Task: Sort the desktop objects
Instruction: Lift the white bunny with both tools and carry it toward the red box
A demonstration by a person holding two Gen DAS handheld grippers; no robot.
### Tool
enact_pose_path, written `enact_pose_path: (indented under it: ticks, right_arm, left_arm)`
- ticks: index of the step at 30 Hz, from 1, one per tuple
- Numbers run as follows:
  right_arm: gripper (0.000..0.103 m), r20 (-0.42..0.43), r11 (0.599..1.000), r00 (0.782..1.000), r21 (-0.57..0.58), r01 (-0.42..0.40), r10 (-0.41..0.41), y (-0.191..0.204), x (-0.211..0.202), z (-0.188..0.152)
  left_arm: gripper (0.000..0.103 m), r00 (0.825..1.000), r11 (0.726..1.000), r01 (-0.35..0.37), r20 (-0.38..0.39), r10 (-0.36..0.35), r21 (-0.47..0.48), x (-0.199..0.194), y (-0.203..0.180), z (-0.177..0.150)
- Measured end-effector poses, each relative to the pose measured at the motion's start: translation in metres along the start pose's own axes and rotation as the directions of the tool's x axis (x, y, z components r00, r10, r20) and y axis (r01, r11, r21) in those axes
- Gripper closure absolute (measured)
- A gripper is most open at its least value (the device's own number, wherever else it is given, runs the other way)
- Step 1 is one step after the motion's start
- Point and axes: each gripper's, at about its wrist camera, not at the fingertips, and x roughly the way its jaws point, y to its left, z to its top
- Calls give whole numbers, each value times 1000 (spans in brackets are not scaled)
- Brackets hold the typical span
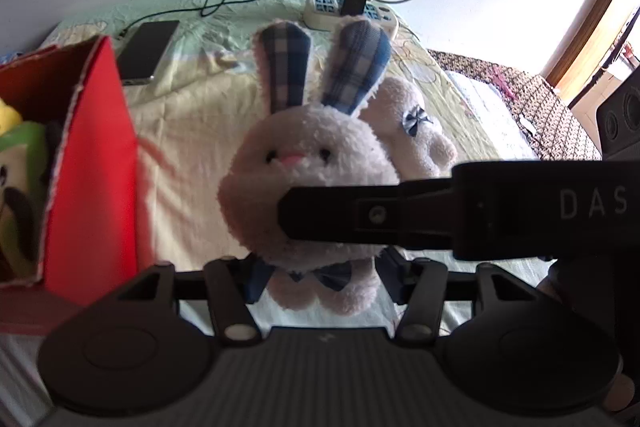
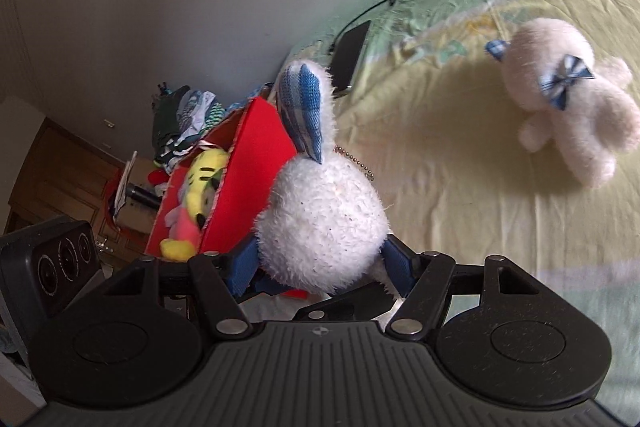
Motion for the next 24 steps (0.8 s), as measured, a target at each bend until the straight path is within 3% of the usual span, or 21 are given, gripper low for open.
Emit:
enact_pose_path:
  ticks: [8,13,15,24]
  right_arm:
    - [33,61,996,994,-10,-88,89,22,-7,-10]
    - [33,146,989,979,-34,-140,144,47,-17,-10]
    - [34,174,986,970,-39,-164,169,59,-18,-8]
    - [34,252,978,948,-128,-166,194,127,0,-13]
  left_arm:
    - [46,995,997,-48,92,43,55,-39,2,-9]
    - [44,983,995,-40,185,23,92,-73,11,-4]
    - [40,974,995,-28,226,5,100,-88,17,-1]
    - [40,948,994,-19,317,-15,104,-138,74,6]
